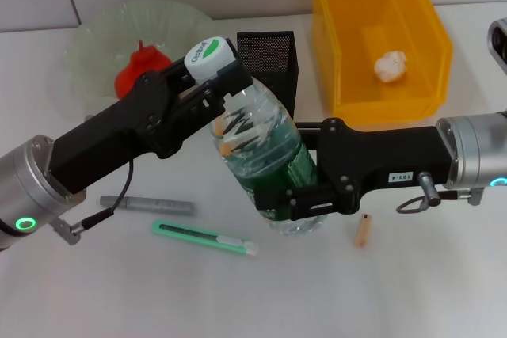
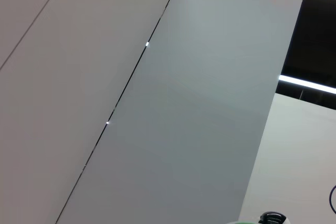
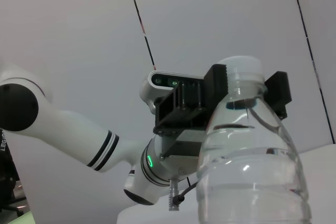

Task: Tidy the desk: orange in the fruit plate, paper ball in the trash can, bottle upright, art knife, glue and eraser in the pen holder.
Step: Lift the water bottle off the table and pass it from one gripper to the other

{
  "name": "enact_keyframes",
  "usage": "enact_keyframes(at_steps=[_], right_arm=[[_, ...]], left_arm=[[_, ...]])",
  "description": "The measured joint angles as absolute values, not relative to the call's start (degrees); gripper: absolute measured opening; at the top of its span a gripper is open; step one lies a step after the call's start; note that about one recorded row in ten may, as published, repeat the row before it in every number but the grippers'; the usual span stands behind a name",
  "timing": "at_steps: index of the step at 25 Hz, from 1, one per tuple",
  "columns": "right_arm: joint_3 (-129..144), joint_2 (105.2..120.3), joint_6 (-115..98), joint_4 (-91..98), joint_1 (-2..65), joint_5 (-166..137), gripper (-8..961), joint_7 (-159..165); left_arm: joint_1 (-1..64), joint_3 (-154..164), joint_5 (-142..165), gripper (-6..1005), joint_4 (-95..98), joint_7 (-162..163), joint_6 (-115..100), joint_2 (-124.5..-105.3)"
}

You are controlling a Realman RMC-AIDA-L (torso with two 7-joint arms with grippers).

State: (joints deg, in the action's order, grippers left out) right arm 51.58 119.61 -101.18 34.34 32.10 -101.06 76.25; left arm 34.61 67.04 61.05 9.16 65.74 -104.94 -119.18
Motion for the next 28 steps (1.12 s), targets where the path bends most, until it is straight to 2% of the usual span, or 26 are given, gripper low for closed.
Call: enact_keyframes(at_steps=[28], right_arm=[[53.74, 119.35, -101.32, 36.68, 31.90, -101.61, 787, 77.67]], left_arm=[[34.61, 67.62, 61.33, 435, 9.60, 66.01, -104.99, -119.11]])
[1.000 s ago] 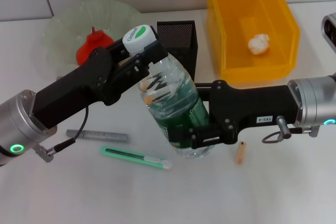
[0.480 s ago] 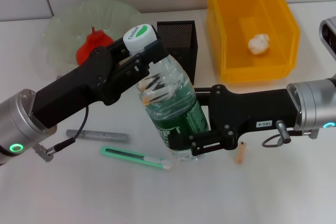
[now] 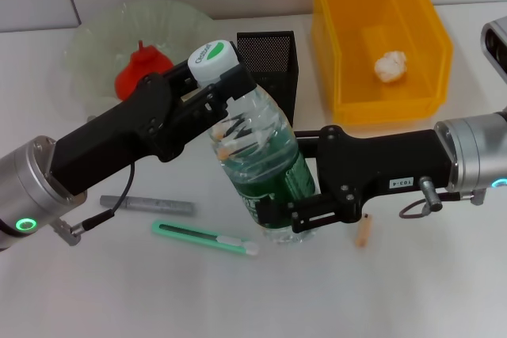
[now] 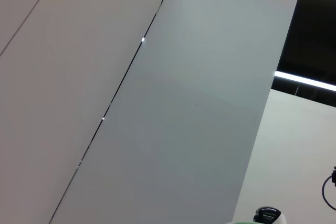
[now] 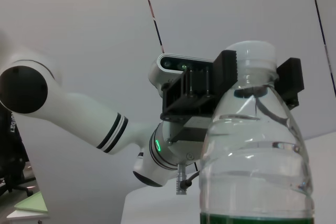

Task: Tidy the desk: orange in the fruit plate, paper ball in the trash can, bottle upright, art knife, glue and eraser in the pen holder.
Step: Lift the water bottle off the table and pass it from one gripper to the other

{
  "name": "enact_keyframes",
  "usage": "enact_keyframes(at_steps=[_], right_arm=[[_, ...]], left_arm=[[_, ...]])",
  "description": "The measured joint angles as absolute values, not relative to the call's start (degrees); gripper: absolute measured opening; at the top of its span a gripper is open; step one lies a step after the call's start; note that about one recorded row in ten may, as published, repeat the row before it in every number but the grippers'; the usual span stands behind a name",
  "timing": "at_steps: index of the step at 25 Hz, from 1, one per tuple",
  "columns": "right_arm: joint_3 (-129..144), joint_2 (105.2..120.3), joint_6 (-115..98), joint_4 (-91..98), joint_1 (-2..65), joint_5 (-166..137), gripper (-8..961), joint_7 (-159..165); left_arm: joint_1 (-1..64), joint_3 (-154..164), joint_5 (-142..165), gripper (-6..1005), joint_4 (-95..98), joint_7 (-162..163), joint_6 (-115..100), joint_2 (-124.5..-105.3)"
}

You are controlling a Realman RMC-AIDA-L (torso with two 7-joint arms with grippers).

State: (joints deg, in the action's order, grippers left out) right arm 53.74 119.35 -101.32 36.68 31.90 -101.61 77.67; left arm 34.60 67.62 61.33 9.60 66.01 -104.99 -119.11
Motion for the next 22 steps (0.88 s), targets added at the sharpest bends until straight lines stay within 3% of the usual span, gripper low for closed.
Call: enact_keyframes(at_steps=[22], right_arm=[[54.58, 119.16, -102.70, 43.93, 29.69, -104.00, 786, 84.23]], left_arm=[[34.48, 68.78, 62.28, 434, 11.05, 65.94, -104.18, -118.74]])
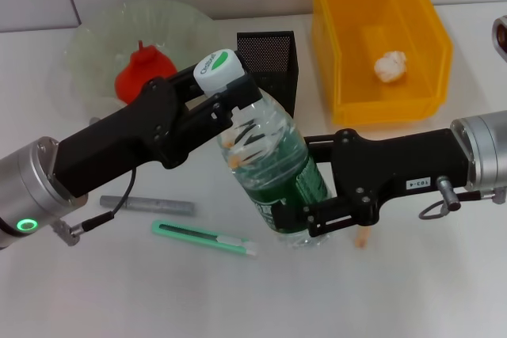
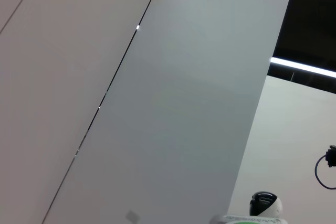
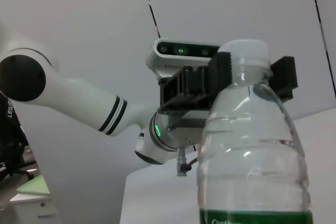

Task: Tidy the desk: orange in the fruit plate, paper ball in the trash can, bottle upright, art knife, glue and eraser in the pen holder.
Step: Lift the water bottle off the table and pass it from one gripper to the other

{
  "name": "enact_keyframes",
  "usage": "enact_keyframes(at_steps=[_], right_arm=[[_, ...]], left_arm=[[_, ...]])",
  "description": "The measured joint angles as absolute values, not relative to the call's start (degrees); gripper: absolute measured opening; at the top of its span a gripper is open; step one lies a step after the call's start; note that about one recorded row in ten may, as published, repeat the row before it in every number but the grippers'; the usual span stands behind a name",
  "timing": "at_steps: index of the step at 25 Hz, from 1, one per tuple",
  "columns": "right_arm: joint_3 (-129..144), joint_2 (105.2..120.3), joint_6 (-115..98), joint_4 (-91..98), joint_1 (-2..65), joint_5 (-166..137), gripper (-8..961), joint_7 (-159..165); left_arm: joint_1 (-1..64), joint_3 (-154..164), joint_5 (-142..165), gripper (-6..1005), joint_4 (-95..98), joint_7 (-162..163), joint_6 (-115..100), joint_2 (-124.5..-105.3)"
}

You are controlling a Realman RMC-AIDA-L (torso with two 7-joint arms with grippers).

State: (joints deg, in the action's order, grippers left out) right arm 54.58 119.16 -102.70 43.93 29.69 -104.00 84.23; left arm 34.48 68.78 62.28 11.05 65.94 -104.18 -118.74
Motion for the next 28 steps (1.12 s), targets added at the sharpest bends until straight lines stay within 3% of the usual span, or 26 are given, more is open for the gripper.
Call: enact_keyframes(at_steps=[28], right_arm=[[54.45, 119.13, -105.17, 51.64, 28.51, -105.38, 787, 90.14]], left_arm=[[34.58, 70.58, 62.27, 435, 11.47, 66.03, -103.46, -118.64]])
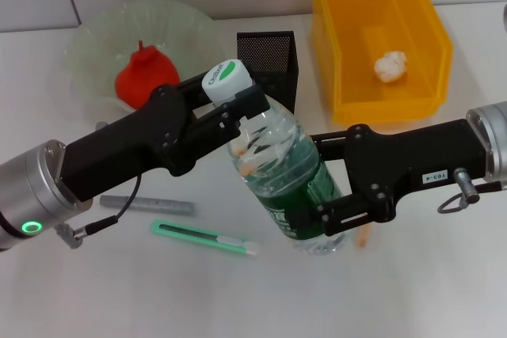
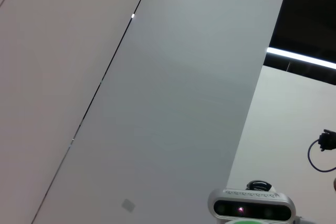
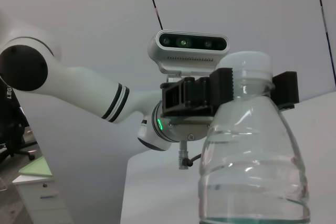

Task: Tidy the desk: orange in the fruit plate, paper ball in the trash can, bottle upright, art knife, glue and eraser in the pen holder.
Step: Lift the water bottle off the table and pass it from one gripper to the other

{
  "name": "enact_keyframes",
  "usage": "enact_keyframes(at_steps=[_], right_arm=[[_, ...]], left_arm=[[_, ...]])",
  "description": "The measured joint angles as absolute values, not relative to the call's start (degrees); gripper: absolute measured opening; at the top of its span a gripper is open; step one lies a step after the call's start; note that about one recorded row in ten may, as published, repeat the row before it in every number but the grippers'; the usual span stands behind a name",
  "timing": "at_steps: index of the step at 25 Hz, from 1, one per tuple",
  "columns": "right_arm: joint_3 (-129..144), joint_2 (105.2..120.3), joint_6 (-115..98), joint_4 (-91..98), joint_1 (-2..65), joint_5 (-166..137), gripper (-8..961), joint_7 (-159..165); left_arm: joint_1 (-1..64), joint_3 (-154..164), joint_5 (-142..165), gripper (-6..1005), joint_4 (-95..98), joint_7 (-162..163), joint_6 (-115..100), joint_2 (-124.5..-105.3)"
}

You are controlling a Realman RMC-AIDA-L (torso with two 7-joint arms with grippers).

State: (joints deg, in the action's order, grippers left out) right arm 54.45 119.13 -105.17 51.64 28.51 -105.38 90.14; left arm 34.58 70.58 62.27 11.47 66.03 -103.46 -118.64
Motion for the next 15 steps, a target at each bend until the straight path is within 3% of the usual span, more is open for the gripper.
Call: enact_keyframes(at_steps=[15], right_arm=[[54.61, 118.99, -106.10, 54.50, 28.62, -106.56, 788, 93.20]], left_arm=[[34.57, 71.03, 62.30, 435, 12.28, 66.44, -102.88, -118.56]])
